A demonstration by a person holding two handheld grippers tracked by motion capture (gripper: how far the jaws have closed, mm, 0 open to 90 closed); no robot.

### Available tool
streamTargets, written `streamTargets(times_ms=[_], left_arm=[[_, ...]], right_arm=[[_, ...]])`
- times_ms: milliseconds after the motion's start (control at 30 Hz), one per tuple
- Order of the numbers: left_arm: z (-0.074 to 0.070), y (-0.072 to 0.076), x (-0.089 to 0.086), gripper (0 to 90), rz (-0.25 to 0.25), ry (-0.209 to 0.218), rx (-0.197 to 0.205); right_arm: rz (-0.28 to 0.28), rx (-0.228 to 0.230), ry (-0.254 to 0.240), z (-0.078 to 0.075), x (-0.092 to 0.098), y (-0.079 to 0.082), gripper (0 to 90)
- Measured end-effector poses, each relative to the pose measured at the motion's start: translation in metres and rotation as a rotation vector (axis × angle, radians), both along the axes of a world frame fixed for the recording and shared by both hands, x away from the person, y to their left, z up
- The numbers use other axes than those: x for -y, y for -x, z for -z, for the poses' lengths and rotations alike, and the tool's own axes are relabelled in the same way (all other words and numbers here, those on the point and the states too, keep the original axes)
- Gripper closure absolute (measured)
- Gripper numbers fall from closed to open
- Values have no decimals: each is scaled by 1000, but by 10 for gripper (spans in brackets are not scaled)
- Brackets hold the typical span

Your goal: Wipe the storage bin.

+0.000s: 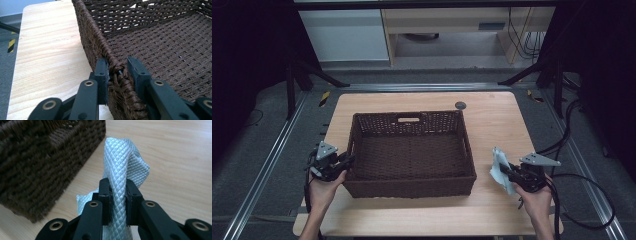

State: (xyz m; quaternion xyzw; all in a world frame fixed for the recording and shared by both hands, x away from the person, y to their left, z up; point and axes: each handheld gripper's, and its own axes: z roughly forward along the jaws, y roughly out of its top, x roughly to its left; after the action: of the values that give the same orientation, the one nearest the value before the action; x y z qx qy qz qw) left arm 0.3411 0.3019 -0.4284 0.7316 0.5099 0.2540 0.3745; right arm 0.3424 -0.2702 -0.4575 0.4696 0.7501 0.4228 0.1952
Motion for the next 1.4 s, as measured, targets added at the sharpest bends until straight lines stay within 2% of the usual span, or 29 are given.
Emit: streamTargets(times_ms=[367,567,700,833,967,1067,1200,1300,1400], left_arm=[[-1,5,3,708,13,-12,-8],[-2,6,0,707,22,-5,-12],[-1,3,-6,708,29,22,-13],[-1,3,-7,708,33,20,-14],[0,3,-8,706,28,32,-15],[0,3,-7,707,31,14,-16],[0,2,-7,707,33,14,-18],[0,2,-7,706,32,14,-16],[0,2,-7,705,32,14,-17]], right_arm=[[-43,51,-14,-16,-25,-18,789],[-39,64,-27,-23,-31,-38,789],[-50,80,-33,-26,-38,-51,789],[-53,94,-45,-29,-45,-65,789],[-49,103,-58,-26,-52,-80,790],[-52,105,-63,-24,-59,-90,792],[-69,115,-66,-23,-69,-103,794],[-81,106,-66,-16,-74,-110,798],[-88,77,-45,-6,-76,-116,799]])
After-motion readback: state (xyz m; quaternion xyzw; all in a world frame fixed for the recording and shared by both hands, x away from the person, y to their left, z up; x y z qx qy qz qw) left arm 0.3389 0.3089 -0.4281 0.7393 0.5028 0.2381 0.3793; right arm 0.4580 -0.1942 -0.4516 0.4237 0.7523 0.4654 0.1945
